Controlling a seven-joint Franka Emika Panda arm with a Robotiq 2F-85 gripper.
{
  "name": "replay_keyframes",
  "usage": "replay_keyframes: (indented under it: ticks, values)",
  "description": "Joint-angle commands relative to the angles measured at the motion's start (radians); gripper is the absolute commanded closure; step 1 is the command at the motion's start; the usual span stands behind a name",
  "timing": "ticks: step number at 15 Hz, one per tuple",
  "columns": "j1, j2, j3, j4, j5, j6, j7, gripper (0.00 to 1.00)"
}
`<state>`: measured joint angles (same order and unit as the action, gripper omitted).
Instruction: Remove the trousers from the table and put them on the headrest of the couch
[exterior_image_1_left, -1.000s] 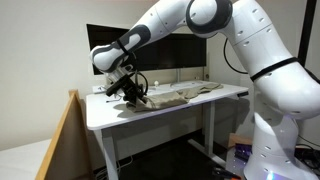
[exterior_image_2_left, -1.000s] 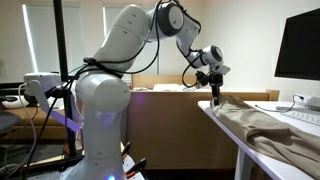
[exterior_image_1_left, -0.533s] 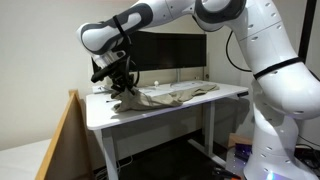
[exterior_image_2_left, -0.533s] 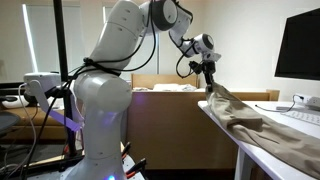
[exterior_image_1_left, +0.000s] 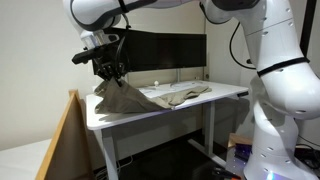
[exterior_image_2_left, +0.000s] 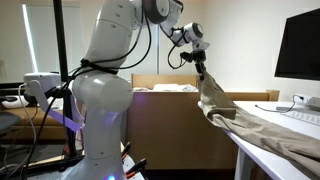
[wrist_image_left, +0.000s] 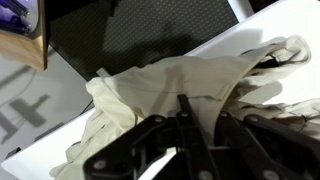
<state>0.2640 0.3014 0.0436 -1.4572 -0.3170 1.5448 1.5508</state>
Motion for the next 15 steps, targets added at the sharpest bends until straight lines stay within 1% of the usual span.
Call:
replay_keyframes:
  ticks: [1,4,7,10,15]
  values:
    - [-0.014,-0.073,0.016,-0.033,0.033,0.058,0.020,0.93]
    - [0.012,-0.089,0.040,0.011,0.005,0.062,0.007,0.93]
    - [0.050,-0.094,0.084,0.074,-0.027,0.050,-0.004,0.93]
    - [0.102,-0.083,0.127,0.146,-0.052,0.036,-0.008,0.93]
    - [0.184,-0.057,0.168,0.225,-0.066,0.024,-0.024,0.93]
